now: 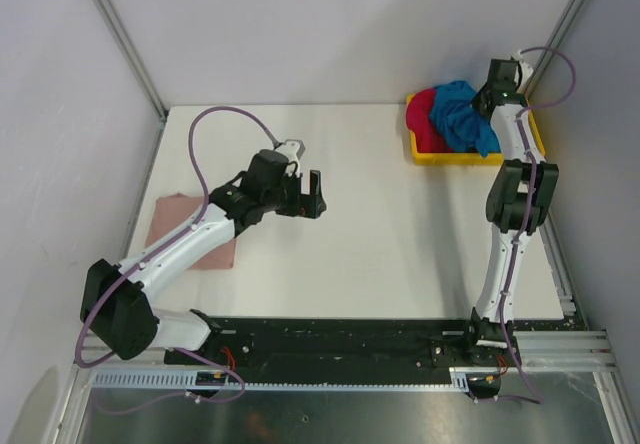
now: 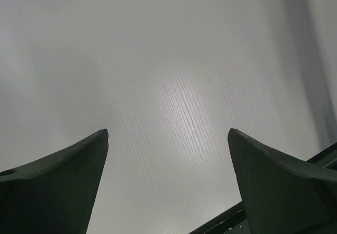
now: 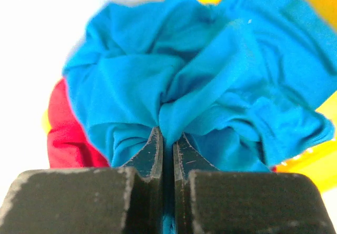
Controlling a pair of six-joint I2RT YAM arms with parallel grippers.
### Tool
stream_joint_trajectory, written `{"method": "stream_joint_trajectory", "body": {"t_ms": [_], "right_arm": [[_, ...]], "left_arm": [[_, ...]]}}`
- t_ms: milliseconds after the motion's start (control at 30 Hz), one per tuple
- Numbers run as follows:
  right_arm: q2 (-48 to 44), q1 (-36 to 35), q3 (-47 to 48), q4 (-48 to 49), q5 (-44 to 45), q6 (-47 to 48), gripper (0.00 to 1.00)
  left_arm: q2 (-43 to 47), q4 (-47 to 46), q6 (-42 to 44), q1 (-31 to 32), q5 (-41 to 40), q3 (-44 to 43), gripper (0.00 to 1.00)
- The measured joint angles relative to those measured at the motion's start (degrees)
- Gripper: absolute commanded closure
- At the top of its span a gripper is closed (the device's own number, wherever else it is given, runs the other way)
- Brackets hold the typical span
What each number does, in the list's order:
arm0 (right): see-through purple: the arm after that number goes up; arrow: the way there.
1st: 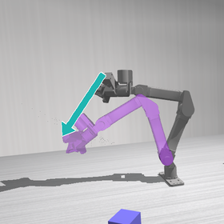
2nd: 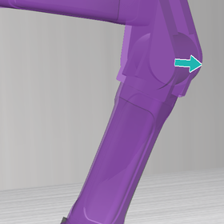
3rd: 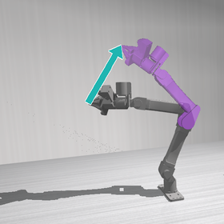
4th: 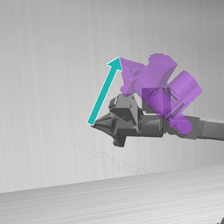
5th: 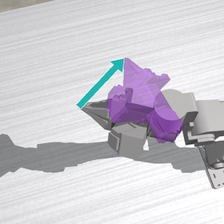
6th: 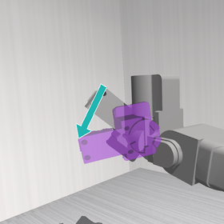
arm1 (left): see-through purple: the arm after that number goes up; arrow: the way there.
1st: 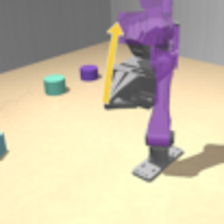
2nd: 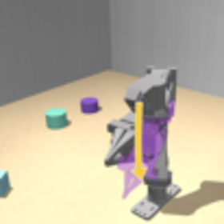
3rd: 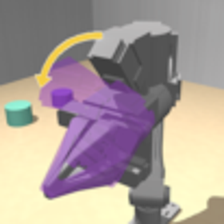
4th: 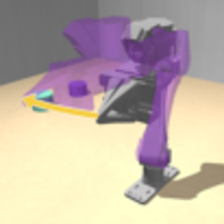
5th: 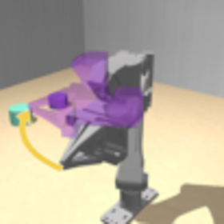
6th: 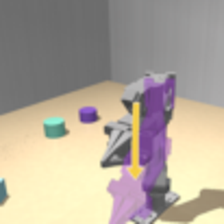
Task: Fold and stack the t-shirts
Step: Grab crumpled tshirt from bin with the right arm, then move the tshirt to the center of the board
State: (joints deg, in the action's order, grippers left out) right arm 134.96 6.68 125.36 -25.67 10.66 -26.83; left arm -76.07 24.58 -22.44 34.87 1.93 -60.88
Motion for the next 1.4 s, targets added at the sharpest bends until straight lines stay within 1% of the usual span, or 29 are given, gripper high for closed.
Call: {"method": "stream_joint_trajectory", "body": {"t_ms": [467,600,767,900,1033,1100,1133,1167,1233,1267,1300,1333,1400], "right_arm": [[-18.69,-1.66,-0.09,-2.21,3.98,4.57,1.00],[-25.51,-4.31,-2.12,-3.41,4.98,5.60,1.00],[-35.65,-9.49,-5.68,-3.67,4.98,5.95,1.00],[-46.07,-14.75,-14.16,-2.93,5.38,5.68,1.00],[-55.41,-20.15,-26.69,-2.25,5.77,3.78,1.00],[-58.29,-23.43,-33.14,-2.47,6.38,2.29,0.99],[-58.82,-24.98,-35.52,-2.64,6.69,1.77,0.93],[-58.97,-27.50,-38.58,-2.73,7.13,1.05,0.81],[-57.57,-31.67,-42.40,-3.15,6.99,-0.11,0.51],[-55.98,-34.07,-44.02,-3.50,6.78,-0.70,0.39],[-54.10,-36.39,-45.18,-3.80,6.23,-1.27,0.31],[-52.09,-38.29,-46.16,-4.02,5.68,-1.60,0.25],[-49.40,-41.09,-48.13,-4.13,4.22,-2.12,0.19]], "left_arm": [[2.32,0.94,0.17,-1.42,-1.77,0.00,0.00],[2.91,1.64,0.48,-2.08,-2.75,0.00,0.01],[3.41,2.25,0.50,-2.40,-3.54,0.00,0.01],[4.07,2.75,0.50,-2.62,-4.42,0.00,0.01],[4.33,2.95,0.46,-2.84,-4.90,0.02,0.00],[4.33,2.99,0.46,-2.89,-4.90,0.07,0.01],[4.33,2.99,0.44,-2.89,-4.90,0.09,0.01],[4.33,2.99,0.44,-2.89,-4.87,0.13,0.00],[4.24,3.02,0.42,-2.89,-4.76,0.22,0.00],[4.15,3.02,0.37,-2.89,-4.68,0.24,0.00],[4.00,2.95,0.24,-2.89,-4.46,0.35,0.00],[3.85,2.95,0.04,-2.89,-4.13,0.48,0.00],[3.37,2.95,-0.24,-2.86,-2.80,1.09,0.00]]}}
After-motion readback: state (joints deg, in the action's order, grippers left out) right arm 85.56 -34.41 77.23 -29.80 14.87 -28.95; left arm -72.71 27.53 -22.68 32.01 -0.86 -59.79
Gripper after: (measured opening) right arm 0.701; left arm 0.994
